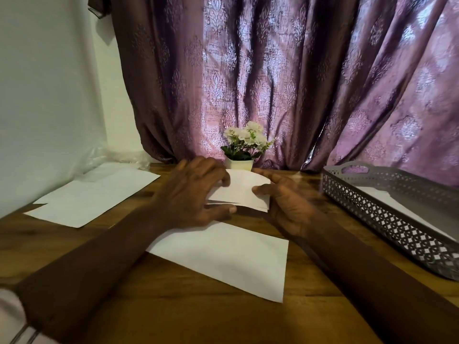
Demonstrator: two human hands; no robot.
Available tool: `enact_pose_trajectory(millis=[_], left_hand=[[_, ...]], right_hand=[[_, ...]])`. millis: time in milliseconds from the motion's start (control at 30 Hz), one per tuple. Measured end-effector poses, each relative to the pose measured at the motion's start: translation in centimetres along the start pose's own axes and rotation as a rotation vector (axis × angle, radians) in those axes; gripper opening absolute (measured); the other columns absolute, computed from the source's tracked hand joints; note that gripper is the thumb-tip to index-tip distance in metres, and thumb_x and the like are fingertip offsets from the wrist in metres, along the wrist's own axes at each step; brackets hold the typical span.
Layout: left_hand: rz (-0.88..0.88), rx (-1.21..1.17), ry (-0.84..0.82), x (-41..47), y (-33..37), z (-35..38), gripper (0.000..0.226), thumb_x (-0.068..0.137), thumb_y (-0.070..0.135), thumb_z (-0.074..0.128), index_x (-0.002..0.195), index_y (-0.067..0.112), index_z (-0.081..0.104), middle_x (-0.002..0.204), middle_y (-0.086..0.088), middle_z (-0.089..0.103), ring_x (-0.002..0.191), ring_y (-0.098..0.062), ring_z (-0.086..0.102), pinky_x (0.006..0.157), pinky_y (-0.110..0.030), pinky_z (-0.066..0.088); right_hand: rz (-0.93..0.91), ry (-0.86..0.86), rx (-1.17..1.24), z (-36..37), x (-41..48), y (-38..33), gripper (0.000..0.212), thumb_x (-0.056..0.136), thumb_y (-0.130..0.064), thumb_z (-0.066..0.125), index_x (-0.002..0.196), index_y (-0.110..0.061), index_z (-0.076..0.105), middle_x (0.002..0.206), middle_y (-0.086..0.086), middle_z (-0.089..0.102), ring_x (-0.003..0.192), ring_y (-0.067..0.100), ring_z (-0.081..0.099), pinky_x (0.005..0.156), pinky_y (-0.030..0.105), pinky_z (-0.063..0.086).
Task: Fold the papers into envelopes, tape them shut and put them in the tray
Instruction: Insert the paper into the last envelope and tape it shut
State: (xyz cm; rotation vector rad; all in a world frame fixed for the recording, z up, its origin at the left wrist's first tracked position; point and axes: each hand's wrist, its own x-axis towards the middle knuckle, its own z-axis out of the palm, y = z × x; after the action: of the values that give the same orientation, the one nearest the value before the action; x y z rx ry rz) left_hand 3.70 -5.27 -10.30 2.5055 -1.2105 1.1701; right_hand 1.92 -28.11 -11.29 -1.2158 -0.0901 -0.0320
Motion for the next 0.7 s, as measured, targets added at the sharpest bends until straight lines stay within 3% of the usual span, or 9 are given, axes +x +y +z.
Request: enact_pose_trajectory(millis=[67,133,200,300,367,467,600,700], left_hand=[[-0.083,-0.073,-0.026,-0.3,0.7,0.7,0.062,0.091,0.076,0.040,0.131,0.030,0.054,0.132,0.007,0.055,0.119,-0.015,0.050,0.097,-0.041,0.041],[-0.139,-0.115,0.016,-0.3,1.3,1.4,0.059,0.097,0.069,0.032,0.137,0.030,0.049,0.135,0.006,0.055,0.122,-0.014,0.050,0.101,-0.040,0.038],[-0.174,-0.147,0.095,-0.1,1.7,1.6,0.041,0.102,0.057,0.035,0.121,0.028,0.057,0.113,0.006,0.064,0.105,-0.014,0.059,0.086,-0.034,0.041],[-0.210,-0.150,0.256,0.1,2.0,1.6,0.033,0.104,0.042,0.041,0.084,0.025,0.061,0.071,0.005,0.060,0.068,-0.017,0.057,0.061,-0.027,0.024],[-0.218,-0.113,0.298,0.1,2.0,1.4,0.039,0.104,0.040,0.042,0.080,0.021,0.067,0.065,0.003,0.063,0.062,-0.016,0.055,0.058,-0.025,0.020],[-0.191,-0.053,0.275,0.4,1.3,1.3,0.043,0.104,0.043,0.044,0.076,0.019,0.066,0.061,-0.003,0.065,0.056,-0.024,0.059,0.051,-0.032,0.030],[-0.330,0.000,0.277,0.3,-1.3,0.7,0.056,0.103,0.050,0.041,0.066,0.013,0.060,0.056,-0.010,0.062,0.054,-0.035,0.060,0.050,-0.032,0.035],[-0.386,0.010,0.309,-0.4,-2.8,0.4,0.061,0.102,0.056,0.038,0.069,0.012,0.065,0.059,-0.012,0.064,0.059,-0.038,0.061,0.053,-0.036,0.043]], right_hand=[[-0.029,0.019,-0.134,0.1,-0.4,0.1,0.047,0.088,0.013,0.060,0.129,-0.009,0.066,0.123,0.021,0.072,0.116,0.043,0.067,0.097,0.062,0.056],[-0.032,0.006,-0.230,0.5,-1.0,0.3,0.036,0.089,0.008,0.064,0.120,-0.010,0.071,0.116,0.019,0.075,0.109,0.039,0.071,0.092,0.052,0.061],[-0.032,-0.062,-0.236,1.4,-1.7,0.5,0.023,0.091,0.002,0.068,0.111,-0.009,0.074,0.111,0.019,0.077,0.101,0.034,0.074,0.085,0.046,0.063],[-0.158,-0.147,-0.214,2.5,-2.2,1.5,0.032,0.091,-0.009,0.072,0.120,0.005,0.070,0.120,0.029,0.071,0.113,0.042,0.069,0.101,0.057,0.054],[-0.200,-0.132,-0.211,2.8,-2.1,1.9,0.036,0.091,-0.012,0.073,0.121,0.007,0.068,0.120,0.031,0.070,0.118,0.050,0.065,0.105,0.066,0.048],[-0.227,-0.062,-0.222,2.6,-1.6,1.8,0.033,0.090,-0.014,0.076,0.117,0.005,0.071,0.116,0.027,0.074,0.114,0.049,0.068,0.101,0.068,0.050],[-0.201,0.033,0.018,1.6,-0.8,0.9,0.027,0.090,-0.006,0.076,0.114,0.004,0.070,0.114,0.028,0.074,0.107,0.048,0.071,0.089,0.075,0.052],[-0.210,0.085,0.104,0.7,-0.3,0.2,0.031,0.090,-0.002,0.074,0.117,0.010,0.064,0.115,0.030,0.073,0.106,0.049,0.072,0.086,0.077,0.051]])
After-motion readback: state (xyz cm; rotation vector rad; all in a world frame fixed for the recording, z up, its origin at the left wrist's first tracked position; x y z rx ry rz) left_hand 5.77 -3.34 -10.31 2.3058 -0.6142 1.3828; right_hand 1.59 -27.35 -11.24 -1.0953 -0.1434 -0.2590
